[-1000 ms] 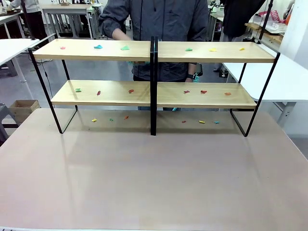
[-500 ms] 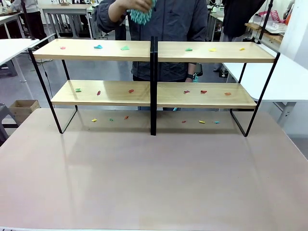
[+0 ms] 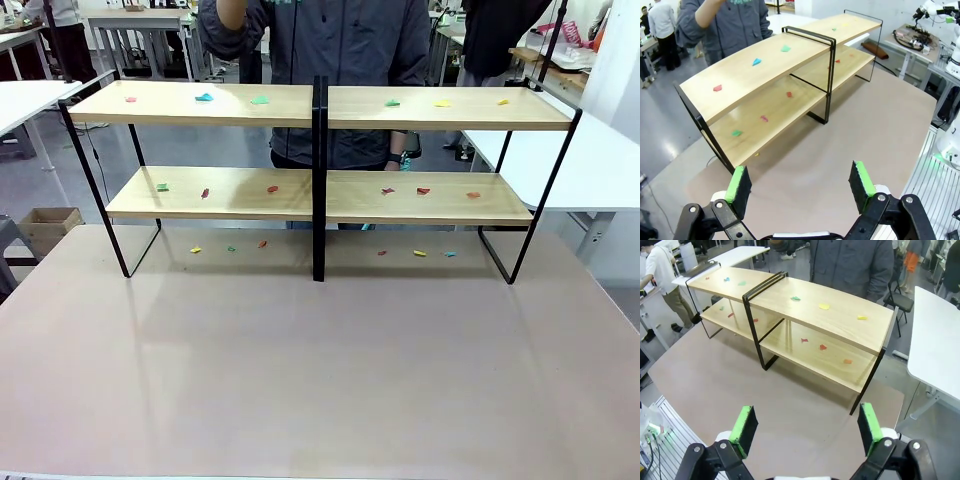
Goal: Clean the shelves.
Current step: Pick up the Duster when the human hands it over.
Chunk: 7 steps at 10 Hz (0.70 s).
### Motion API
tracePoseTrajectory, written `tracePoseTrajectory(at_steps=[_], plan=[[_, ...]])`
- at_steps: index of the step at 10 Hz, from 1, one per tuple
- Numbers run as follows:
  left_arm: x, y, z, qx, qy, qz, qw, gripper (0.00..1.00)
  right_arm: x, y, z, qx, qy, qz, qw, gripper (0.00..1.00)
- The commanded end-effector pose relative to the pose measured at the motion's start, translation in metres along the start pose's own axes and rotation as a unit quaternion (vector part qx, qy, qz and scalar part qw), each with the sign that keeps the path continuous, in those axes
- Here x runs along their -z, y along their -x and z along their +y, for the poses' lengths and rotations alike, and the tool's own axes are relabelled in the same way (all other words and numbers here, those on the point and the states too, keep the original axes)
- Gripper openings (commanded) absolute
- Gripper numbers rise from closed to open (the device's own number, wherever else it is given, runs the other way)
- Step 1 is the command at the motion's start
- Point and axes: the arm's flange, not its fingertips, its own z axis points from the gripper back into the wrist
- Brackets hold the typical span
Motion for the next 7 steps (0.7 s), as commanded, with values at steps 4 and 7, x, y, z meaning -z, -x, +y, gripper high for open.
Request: tracePoseTrajectory(at_steps=[4, 7], plan=[[-0.001, -0.001, -0.002, 0.002, 0.002, -0.003, 1.0, 1.0, 0.023, 0.001, -0.032, 0.042, -0.036, -0.006, 0.998, 1.0], [-0.001, -0.001, -0.002, 0.002, 0.002, -0.003, 1.0, 1.0, 0.046, -0.001, -0.048, 0.062, -0.049, -0.001, 0.997, 1.0]])
